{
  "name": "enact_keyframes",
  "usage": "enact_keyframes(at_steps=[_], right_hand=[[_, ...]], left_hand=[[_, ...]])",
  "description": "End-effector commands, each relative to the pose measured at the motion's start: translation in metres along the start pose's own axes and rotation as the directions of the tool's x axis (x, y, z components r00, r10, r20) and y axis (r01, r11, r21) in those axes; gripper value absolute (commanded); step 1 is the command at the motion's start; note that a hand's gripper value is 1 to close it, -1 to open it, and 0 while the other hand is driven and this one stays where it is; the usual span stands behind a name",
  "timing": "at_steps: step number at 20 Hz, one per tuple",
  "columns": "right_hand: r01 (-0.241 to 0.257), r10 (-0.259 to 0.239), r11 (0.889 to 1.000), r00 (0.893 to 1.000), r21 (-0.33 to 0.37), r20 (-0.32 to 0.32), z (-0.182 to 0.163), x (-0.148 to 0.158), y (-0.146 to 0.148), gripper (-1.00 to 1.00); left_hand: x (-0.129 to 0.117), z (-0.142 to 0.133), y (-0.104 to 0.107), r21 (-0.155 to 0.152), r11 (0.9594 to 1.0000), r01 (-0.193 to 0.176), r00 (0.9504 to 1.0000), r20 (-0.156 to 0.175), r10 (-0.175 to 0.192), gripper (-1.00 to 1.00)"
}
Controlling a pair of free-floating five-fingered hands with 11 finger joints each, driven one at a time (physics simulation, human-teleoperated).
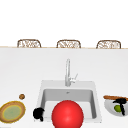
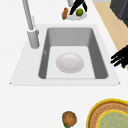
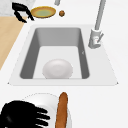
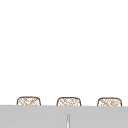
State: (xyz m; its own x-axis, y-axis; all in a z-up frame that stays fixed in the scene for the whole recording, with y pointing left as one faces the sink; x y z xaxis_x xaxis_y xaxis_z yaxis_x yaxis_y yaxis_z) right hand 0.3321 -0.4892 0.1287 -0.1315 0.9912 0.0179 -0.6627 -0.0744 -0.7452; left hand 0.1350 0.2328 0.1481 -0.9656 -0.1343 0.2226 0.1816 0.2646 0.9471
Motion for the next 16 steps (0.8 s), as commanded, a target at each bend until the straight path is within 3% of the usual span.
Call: enact_keyframes(at_steps=[1, 8, 14, 16], right_hand=[[-0.009, 0.009, 1.0, 1.0, 0.013, -0.009, -0.016, -0.002, 0.0, -1.0], [-0.004, 0.004, 0.999, 1.0, 0.033, 0.02, -0.036, -0.013, 0.002, -1.0], [0.0, -0.001, 0.999, 1.0, 0.046, 0.028, -0.034, -0.012, 0.006, -1.0], [0.005, -0.006, 1.0, 0.999, 0.026, 0.033, -0.018, -0.005, 0.013, -1.0]], left_hand=[[0.0, 0.0, 0.0, 0.0, 1.0, 0.0, 1.0, 0.0, 0.0, 0.0], [0.0, 0.0, 0.0, 0.0, 1.0, 0.0, 1.0, 0.0, 0.0, 0.0], [0.0, 0.0, 0.0, 0.0, 1.0, 0.0, 1.0, 0.0, 0.0, 0.0], [0.0, 0.0, 0.0, 0.0, 1.0, 0.0, 1.0, 0.0, 0.0, 0.0]])
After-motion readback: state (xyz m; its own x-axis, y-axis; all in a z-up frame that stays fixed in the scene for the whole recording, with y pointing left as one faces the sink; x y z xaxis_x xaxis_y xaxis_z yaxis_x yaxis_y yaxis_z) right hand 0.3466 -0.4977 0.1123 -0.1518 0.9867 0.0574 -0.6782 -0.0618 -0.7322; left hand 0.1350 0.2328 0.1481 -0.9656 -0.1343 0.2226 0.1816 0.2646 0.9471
